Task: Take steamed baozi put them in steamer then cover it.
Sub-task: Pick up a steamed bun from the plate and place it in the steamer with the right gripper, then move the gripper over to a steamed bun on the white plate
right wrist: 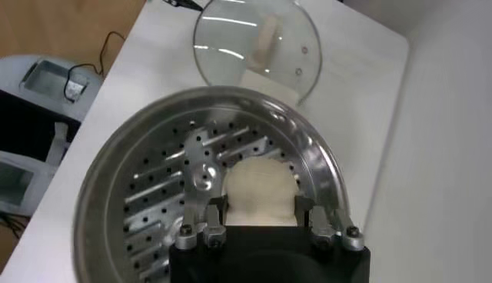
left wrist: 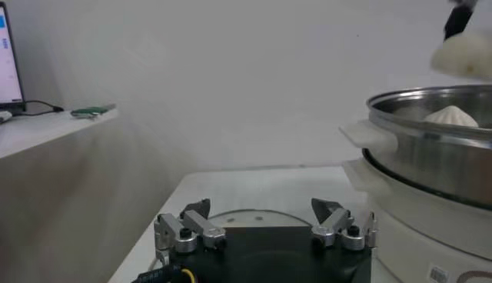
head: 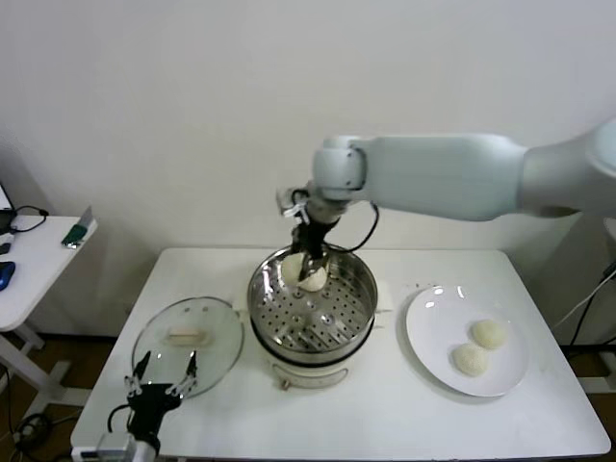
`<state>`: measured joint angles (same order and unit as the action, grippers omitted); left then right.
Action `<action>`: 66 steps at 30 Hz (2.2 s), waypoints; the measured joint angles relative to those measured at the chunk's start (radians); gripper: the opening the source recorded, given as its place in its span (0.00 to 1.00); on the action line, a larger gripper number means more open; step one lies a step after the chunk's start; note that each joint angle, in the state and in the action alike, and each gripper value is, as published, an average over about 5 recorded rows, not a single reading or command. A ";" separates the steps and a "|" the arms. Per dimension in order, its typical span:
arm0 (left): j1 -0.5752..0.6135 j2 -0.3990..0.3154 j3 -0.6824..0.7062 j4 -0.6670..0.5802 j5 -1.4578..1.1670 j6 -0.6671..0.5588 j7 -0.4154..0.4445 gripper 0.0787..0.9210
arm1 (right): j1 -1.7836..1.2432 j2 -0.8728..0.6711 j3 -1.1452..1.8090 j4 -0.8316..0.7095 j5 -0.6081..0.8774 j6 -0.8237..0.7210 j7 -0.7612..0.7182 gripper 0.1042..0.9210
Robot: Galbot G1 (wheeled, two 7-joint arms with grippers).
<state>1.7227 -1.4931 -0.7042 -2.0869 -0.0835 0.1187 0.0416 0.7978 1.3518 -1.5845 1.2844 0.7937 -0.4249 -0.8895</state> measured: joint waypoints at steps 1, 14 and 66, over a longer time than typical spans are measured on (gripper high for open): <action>-0.001 0.000 -0.001 0.000 0.000 0.001 0.000 0.88 | -0.011 0.012 -0.002 -0.008 -0.006 -0.003 0.004 0.59; -0.004 -0.003 -0.004 0.002 -0.004 0.001 0.000 0.88 | -0.114 0.115 -0.017 -0.091 -0.063 -0.022 0.032 0.59; 0.007 -0.012 0.004 -0.030 0.021 0.015 0.005 0.88 | -0.188 -0.799 -0.015 0.176 -0.509 0.171 -0.115 0.88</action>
<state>1.7295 -1.5049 -0.7003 -2.1165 -0.0629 0.1334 0.0461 0.6100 0.5525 -1.5994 1.4608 0.2847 -0.2535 -1.0047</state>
